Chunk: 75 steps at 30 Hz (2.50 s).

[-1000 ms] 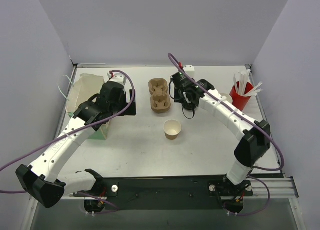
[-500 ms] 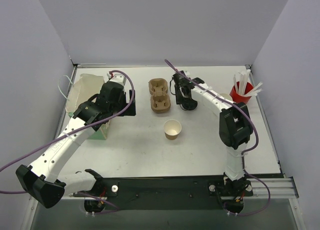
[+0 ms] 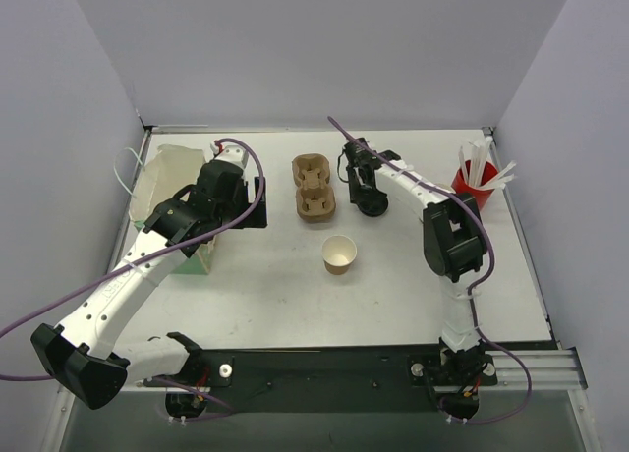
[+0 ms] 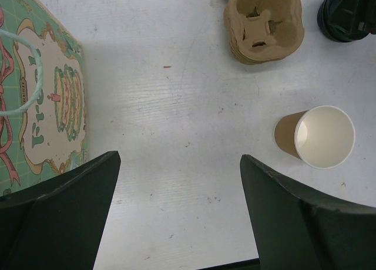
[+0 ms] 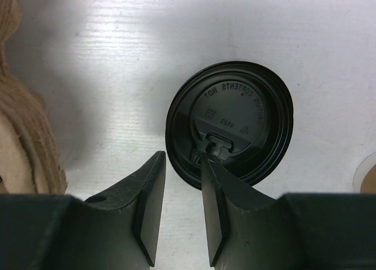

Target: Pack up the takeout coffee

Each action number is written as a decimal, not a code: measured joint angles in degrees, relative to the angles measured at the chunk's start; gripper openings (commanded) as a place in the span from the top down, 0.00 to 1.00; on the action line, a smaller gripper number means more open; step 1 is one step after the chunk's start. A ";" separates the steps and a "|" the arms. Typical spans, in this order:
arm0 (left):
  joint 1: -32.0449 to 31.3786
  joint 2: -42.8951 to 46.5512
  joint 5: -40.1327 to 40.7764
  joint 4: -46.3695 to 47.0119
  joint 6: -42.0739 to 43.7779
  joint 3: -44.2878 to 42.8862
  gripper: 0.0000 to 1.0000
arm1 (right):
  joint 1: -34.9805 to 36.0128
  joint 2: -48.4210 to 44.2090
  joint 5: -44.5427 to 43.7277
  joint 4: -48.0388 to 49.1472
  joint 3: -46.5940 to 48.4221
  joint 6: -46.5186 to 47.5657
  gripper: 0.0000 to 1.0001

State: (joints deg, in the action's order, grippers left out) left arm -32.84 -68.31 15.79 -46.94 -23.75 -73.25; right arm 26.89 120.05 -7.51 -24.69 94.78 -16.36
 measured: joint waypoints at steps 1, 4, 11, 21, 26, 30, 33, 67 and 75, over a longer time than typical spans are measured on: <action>0.00 0.00 0.00 0.00 0.00 0.00 0.06 | -0.28 0.28 0.11 0.00 0.11 0.04 0.75; 0.00 -0.04 0.00 0.00 0.00 0.00 0.05 | -0.81 1.05 0.50 0.04 0.28 0.04 0.76; 0.02 -0.39 0.00 -0.02 0.00 0.00 0.06 | -0.83 2.36 1.38 -0.04 0.68 0.07 0.80; 0.02 -0.50 -0.02 0.00 0.00 0.00 0.06 | -0.85 2.64 1.46 -0.79 2.89 0.13 0.95; 0.02 -0.50 -0.02 0.00 0.00 0.00 0.05 | -0.98 2.64 1.46 -1.46 4.26 0.17 1.00; 0.02 -0.50 -0.04 0.00 0.00 0.00 0.06 | -0.98 2.64 1.36 -2.27 4.85 0.11 0.81; 0.04 -0.50 -0.07 0.00 0.00 0.00 0.06 | -0.98 2.64 1.31 -2.86 4.87 0.20 0.81; 0.33 -0.50 -0.81 0.00 0.00 0.04 0.06 | -1.64 4.09 -0.13 -5.90 6.21 -0.07 1.00; 0.33 -0.46 -0.85 0.02 0.00 0.26 0.06 | -2.56 3.98 1.79 -6.16 6.56 -1.40 1.00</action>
State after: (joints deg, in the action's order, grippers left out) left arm -32.51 -68.77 14.94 -46.92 -23.75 -72.99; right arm 24.34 124.03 -5.72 -30.85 101.34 -17.76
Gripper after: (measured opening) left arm 0.944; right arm 0.018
